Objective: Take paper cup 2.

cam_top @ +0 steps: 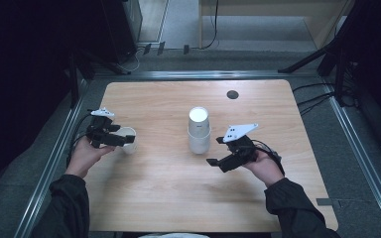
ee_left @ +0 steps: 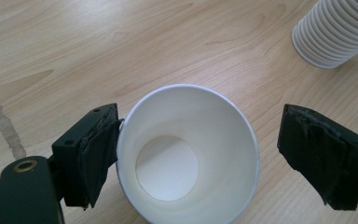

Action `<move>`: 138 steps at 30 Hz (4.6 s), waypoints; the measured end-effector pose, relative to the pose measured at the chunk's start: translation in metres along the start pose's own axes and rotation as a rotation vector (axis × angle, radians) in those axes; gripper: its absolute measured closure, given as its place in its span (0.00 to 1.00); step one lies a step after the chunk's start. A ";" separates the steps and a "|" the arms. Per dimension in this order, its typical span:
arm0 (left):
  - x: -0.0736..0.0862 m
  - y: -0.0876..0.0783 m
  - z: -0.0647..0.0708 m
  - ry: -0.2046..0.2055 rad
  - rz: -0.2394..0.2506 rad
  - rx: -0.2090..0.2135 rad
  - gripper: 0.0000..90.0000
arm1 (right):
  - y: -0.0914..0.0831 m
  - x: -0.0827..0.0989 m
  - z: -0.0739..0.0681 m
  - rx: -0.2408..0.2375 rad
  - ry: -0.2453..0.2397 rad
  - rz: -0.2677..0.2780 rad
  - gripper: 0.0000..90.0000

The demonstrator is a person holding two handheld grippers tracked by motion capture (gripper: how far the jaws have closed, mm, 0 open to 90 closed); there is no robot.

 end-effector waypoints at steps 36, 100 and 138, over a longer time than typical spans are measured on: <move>-0.014 -0.015 0.103 0.065 0.056 0.164 0.17 | 0.009 -0.068 0.038 0.037 0.084 0.056 0.17; 0.009 0.017 0.144 0.176 -0.050 0.293 0.17 | 0.002 -0.138 0.029 0.078 -0.067 -0.059 0.39; -0.002 0.023 0.153 0.239 -0.027 0.362 0.19 | -0.059 -0.134 -0.015 0.001 -0.078 0.038 0.39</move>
Point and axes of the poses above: each handheld gripper's, and its own axes: y roughly forward along the jaws, x roughly out of its underside, z roughly to its right, the point moved 9 cm from there along y, roughly forward along the jaws, and after that the axes turned 10 degrees about z, right-handed, at the moved point
